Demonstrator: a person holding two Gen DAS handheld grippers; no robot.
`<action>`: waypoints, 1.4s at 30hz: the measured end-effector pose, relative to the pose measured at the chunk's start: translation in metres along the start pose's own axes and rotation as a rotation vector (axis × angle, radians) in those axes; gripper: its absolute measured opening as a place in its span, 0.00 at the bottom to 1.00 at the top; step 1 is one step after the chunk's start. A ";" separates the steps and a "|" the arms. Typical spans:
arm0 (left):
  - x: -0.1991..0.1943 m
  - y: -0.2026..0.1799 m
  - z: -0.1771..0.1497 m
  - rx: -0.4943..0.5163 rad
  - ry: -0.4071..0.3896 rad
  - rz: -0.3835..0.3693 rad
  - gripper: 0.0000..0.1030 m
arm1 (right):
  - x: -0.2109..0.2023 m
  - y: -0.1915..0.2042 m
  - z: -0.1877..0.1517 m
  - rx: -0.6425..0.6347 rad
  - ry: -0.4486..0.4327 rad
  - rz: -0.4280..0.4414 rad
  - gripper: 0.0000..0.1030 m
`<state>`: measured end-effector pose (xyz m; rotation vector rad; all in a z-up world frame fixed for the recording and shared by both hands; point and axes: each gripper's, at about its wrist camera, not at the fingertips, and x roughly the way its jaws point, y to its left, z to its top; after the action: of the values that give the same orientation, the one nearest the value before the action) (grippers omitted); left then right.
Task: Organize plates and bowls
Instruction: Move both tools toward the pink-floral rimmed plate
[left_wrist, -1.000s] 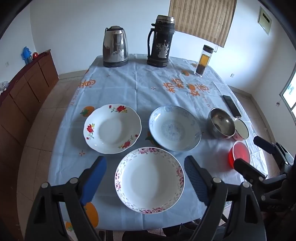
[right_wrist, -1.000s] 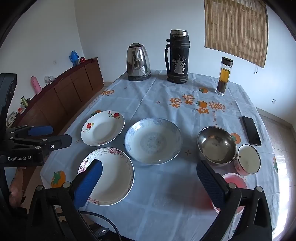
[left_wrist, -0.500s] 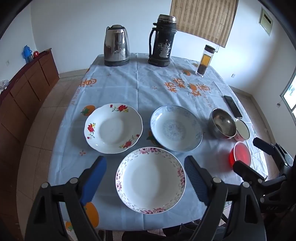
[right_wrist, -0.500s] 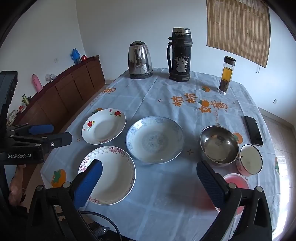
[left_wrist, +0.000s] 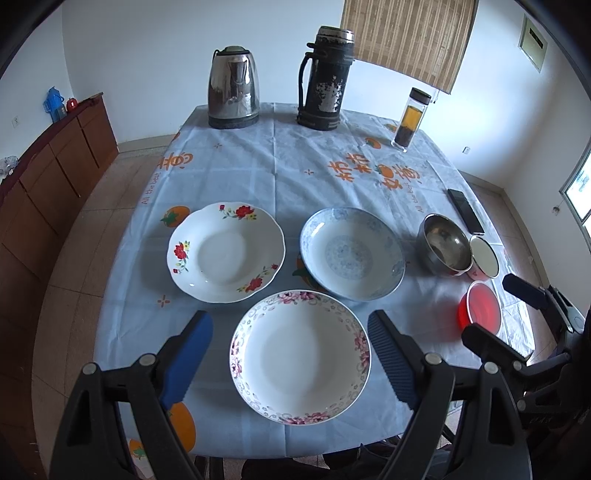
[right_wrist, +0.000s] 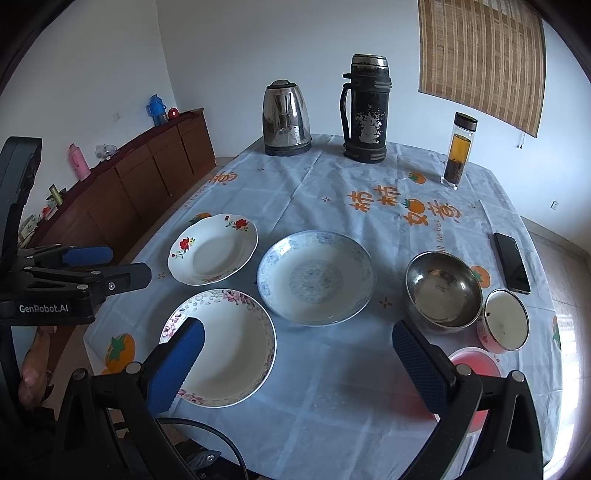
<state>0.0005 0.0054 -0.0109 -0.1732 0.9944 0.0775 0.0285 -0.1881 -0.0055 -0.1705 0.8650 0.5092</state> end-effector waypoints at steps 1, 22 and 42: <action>0.000 0.000 0.000 0.000 0.000 0.002 0.85 | 0.000 0.000 0.000 0.000 0.000 0.001 0.99; 0.005 0.009 -0.002 -0.020 0.009 0.007 0.85 | 0.009 0.001 0.003 0.001 0.014 0.005 0.99; 0.013 0.018 -0.009 -0.068 0.035 0.018 0.85 | 0.018 0.003 0.005 -0.020 0.026 0.033 0.85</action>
<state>-0.0029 0.0217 -0.0285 -0.2284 1.0293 0.1250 0.0403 -0.1776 -0.0158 -0.1819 0.8896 0.5474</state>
